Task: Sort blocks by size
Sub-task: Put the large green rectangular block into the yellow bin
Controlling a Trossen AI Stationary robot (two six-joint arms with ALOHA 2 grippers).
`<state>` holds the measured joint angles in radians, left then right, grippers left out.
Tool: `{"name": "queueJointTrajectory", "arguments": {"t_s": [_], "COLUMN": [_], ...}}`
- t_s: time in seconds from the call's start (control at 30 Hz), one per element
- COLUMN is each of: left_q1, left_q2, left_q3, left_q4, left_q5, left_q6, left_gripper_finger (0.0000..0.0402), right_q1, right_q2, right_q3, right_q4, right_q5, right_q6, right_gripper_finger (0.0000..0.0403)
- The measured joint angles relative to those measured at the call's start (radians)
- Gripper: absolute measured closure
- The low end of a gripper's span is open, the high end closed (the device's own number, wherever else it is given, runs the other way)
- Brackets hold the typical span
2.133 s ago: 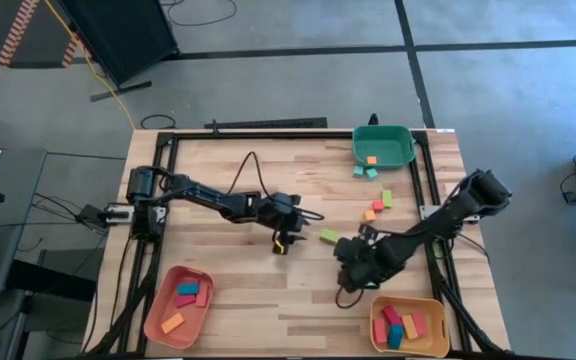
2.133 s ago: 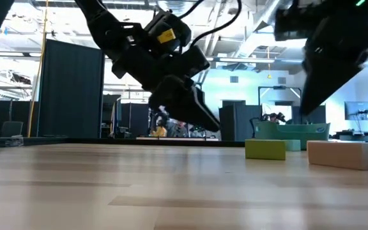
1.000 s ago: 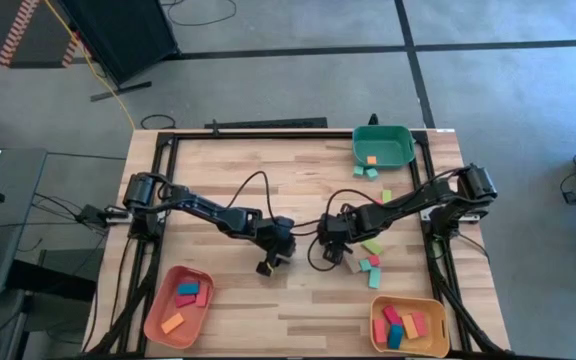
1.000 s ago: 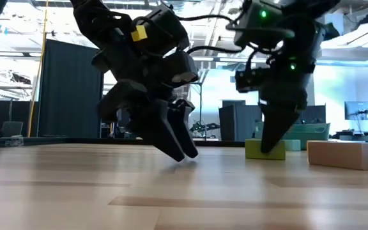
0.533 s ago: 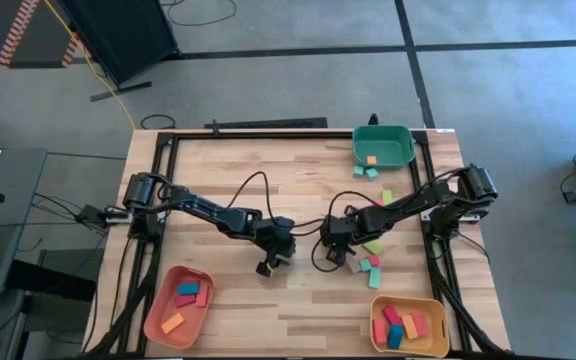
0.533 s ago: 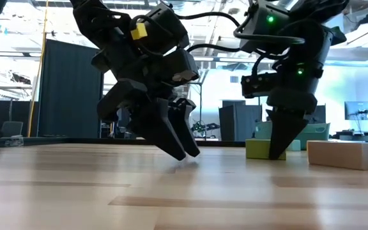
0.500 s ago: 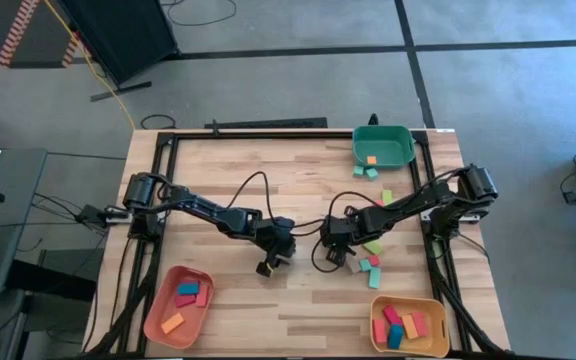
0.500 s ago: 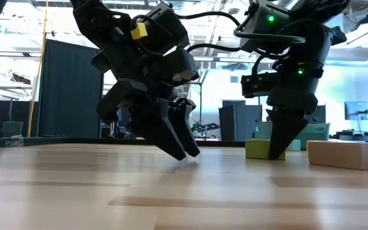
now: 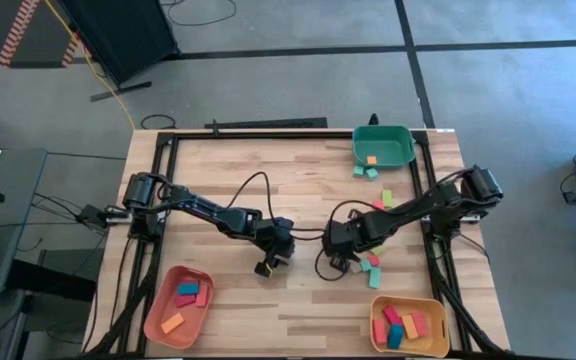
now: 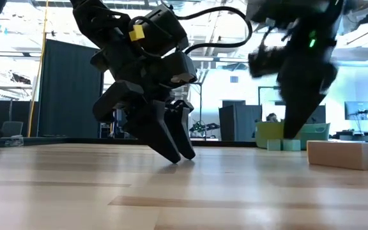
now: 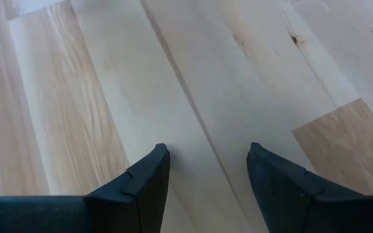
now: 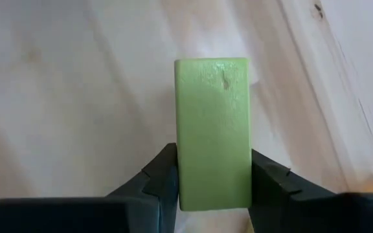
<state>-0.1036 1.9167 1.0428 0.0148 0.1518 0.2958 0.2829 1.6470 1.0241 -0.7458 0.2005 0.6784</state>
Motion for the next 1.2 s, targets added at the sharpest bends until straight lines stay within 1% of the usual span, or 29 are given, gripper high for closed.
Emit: {"name": "queueJointTrajectory", "arguments": {"t_s": [0.2, 0.3, 0.43, 0.6, 0.7, 0.77, 0.9, 1.07, 1.2], "left_q1": [0.000, 0.000, 0.000, 0.000, 0.000, 0.000, 0.000, 0.000, 0.000], "left_q2": [0.000, 0.000, 0.000, 0.000, 0.000, 0.000, 0.000, 0.000, 0.000], "left_q3": [0.000, 0.000, 0.000, 0.000, 0.000, 0.000, 0.000, 0.000, 0.000], "left_q4": [0.003, 0.004, 0.005, 0.019, 0.050, 0.060, 0.077, 0.087, 0.087], "left_q5": [0.000, 0.000, -0.001, -0.001, -0.001, 0.004, 0.017, 0.020, 0.022], "left_q6": [0.001, 0.002, 0.002, 0.007, 0.007, 0.008, 0.008, 0.007, -0.001], "left_gripper_finger": [0.0204, 0.0204, 0.0204, 0.0204, 0.0204, 0.0204, 0.0204, 0.0204, 0.0204], "right_q1": [0.138, 0.232, 0.372, 0.558, 0.655, 0.706, 0.763, 0.768, 0.756], "right_q2": [-0.055, -0.082, -0.106, -0.108, -0.097, -0.082, -0.048, -0.016, -0.007], "right_q3": [0.158, 0.229, 0.285, 0.303, 0.303, 0.302, 0.289, 0.258, 0.258], "right_q4": [-0.245, -0.320, -0.350, -0.342, -0.336, -0.333, -0.331, -0.339, -0.375], "right_q5": [-0.007, -0.029, -0.104, -0.192, -0.201, -0.202, -0.202, -0.203, -0.206], "right_q6": [0.121, 0.199, 0.332, 0.604, 0.777, 0.871, 0.968, 0.974, 0.974], "right_gripper_finger": [0.0245, 0.0245, 0.0245, 0.0245, 0.0244, 0.0235, 0.0228, 0.0238, 0.0222]}}
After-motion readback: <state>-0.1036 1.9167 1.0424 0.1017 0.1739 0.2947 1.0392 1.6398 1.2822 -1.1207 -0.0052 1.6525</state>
